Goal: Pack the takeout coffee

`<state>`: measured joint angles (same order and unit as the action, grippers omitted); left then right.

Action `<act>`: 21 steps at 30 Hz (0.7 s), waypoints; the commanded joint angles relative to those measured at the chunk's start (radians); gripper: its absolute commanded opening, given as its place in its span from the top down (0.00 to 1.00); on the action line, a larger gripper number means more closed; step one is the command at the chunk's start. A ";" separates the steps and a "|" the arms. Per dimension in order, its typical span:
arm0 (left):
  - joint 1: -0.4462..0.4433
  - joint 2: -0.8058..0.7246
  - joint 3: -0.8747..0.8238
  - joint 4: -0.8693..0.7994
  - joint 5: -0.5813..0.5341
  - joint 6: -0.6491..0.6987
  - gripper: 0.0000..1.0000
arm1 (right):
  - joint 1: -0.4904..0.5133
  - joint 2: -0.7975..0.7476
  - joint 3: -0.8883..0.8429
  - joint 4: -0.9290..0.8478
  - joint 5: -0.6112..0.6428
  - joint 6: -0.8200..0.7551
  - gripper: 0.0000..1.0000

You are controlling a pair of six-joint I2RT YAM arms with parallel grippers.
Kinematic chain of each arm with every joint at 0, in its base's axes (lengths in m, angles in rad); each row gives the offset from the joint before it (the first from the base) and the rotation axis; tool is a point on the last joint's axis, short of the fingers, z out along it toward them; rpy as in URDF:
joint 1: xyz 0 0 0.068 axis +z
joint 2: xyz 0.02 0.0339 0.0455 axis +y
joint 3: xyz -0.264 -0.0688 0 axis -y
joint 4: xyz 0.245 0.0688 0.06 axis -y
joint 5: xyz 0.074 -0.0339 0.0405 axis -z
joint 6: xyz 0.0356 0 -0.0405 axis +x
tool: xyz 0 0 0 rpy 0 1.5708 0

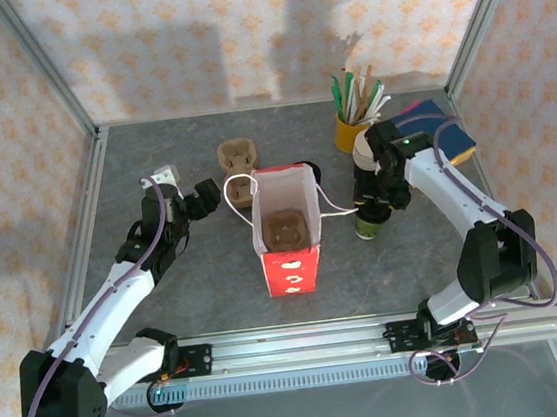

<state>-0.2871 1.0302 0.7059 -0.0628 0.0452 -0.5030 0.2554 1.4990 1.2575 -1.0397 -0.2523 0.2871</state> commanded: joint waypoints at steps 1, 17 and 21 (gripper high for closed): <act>0.008 -0.006 0.034 -0.020 -0.005 0.014 0.11 | 0.022 -0.038 -0.027 -0.008 0.039 0.042 0.31; 0.008 -0.012 0.033 -0.023 0.001 0.009 0.11 | 0.110 -0.060 -0.032 -0.046 0.071 0.075 0.18; 0.008 -0.013 0.033 -0.025 0.002 0.009 0.11 | 0.111 -0.062 -0.013 -0.054 0.070 0.072 0.18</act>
<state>-0.2871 1.0298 0.7063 -0.0628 0.0452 -0.5034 0.3595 1.4666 1.2198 -1.0550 -0.2180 0.3481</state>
